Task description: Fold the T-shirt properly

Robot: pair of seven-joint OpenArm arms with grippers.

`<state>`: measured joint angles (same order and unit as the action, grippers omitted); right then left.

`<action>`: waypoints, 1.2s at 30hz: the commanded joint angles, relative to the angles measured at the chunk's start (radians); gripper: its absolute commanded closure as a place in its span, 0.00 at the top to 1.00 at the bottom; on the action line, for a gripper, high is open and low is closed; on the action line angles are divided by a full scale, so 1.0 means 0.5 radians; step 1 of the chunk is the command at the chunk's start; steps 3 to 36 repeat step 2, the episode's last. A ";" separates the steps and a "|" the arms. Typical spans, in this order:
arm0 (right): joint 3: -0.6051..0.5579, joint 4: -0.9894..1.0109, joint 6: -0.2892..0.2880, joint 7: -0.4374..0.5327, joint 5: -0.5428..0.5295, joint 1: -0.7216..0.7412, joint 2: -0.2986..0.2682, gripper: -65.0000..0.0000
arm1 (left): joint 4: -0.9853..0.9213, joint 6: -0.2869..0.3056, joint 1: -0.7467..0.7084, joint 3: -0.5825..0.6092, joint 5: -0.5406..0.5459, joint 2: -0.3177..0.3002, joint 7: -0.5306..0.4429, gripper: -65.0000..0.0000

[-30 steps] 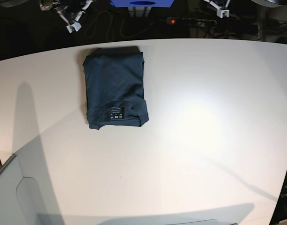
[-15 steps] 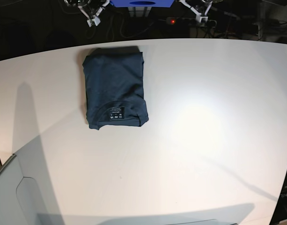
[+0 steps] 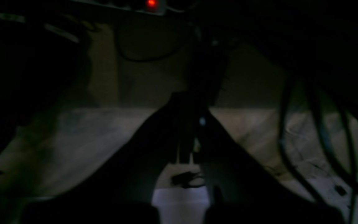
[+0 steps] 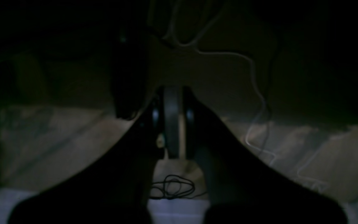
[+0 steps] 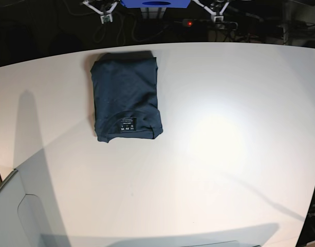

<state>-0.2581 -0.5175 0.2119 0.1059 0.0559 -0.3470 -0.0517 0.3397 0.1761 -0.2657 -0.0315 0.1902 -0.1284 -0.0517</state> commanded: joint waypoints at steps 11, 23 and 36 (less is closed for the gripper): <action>-0.032 -0.007 0.020 0.005 -0.006 -0.023 -0.012 0.00 | -0.009 -0.001 0.030 0.080 -0.007 -0.021 -0.015 0.00; -0.032 -0.007 0.020 0.005 -0.006 -0.023 -0.012 0.00 | -0.009 -0.001 0.030 0.080 -0.007 -0.021 -0.015 0.00; -0.032 -0.007 0.020 0.005 -0.006 -0.023 -0.012 0.00 | -0.009 -0.001 0.030 0.080 -0.007 -0.021 -0.015 0.00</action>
